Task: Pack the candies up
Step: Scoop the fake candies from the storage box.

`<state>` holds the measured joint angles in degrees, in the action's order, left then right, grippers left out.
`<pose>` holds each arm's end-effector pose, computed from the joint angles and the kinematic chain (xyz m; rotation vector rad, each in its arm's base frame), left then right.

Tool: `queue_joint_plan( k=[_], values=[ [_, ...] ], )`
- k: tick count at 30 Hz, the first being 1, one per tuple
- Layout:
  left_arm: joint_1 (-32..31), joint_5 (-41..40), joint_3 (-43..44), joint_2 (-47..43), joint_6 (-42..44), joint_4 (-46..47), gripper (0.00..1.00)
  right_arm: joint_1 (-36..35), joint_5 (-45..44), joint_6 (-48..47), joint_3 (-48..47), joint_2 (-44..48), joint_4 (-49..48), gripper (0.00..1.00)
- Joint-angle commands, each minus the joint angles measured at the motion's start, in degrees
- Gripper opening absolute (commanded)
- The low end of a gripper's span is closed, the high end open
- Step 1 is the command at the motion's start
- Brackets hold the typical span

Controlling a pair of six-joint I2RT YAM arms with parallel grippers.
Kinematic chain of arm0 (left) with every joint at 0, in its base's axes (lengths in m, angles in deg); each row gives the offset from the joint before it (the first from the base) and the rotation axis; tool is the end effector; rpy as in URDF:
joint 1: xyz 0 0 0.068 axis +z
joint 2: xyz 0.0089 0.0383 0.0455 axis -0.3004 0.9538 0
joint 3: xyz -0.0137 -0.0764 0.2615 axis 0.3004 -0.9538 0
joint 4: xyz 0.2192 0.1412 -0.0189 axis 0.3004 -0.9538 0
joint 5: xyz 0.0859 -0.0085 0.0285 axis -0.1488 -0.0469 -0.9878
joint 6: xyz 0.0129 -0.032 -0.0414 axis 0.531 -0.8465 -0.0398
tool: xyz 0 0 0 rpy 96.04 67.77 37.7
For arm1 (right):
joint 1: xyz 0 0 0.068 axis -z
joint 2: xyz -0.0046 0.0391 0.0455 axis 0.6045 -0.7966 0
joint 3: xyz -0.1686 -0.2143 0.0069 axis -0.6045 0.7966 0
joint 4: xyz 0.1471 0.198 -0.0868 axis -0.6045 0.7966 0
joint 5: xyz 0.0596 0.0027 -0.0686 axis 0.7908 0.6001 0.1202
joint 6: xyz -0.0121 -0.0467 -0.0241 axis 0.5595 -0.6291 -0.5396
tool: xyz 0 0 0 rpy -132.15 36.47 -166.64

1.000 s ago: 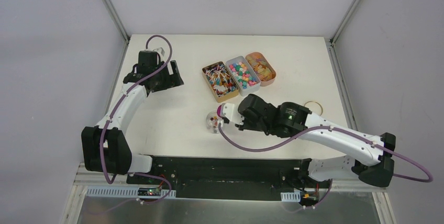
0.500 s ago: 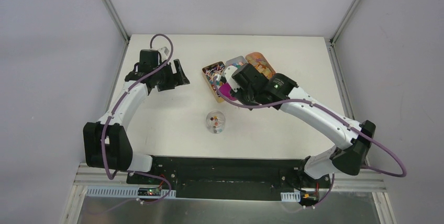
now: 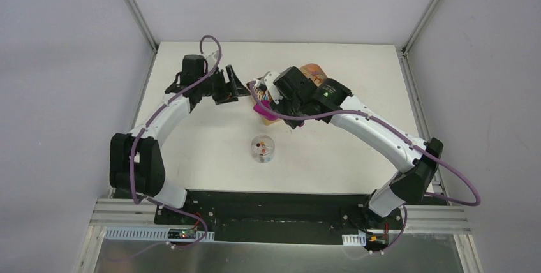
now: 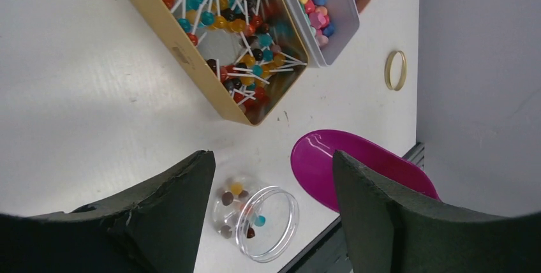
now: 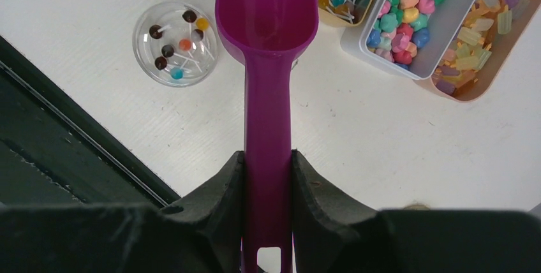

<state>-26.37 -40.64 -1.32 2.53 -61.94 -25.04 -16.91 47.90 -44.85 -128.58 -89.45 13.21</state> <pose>0.3197 -0.0704 0.2772 -0.0992 2.2976 -1.0453 0.1934 0.2576 0.3678 -1.2674 2.2157 0.1049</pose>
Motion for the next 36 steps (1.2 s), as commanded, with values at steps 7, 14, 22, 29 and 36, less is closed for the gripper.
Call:
queue_joint_plan(
  k=[7, 14, 22, 29, 36],
  values=[
    [-5.6, 3.7, 0.5, 6.7, -3.8, 6.0, 0.6, 0.3, 1.2, 1.8, -2.1, 2.9, -10.5, 0.0],
    [-6.2, 3.7, -0.1, 9.0, -4.8, 6.7, 0.55, 1.3, 0.6, 2.4, 2.8, 6.2, -21.1, 0.0],
    [-4.2, 0.1, 3.1, 8.5, -5.8, 5.5, 0.7, 4.1, 2.1, 2.5, 6.2, 6.3, -22.1, 0.0],
    [0.0, -5.8, 9.7, 10.8, -6.5, 3.3, 0.77, 7.3, 1.0, 3.6, 4.5, 2.6, -16.4, 0.0],
    [1.6, -6.5, 18.3, 20.2, -7.2, 3.0, 0.72, 7.6, -0.5, 3.6, -0.5, -2.5, -11.9, 0.0]
  ],
)
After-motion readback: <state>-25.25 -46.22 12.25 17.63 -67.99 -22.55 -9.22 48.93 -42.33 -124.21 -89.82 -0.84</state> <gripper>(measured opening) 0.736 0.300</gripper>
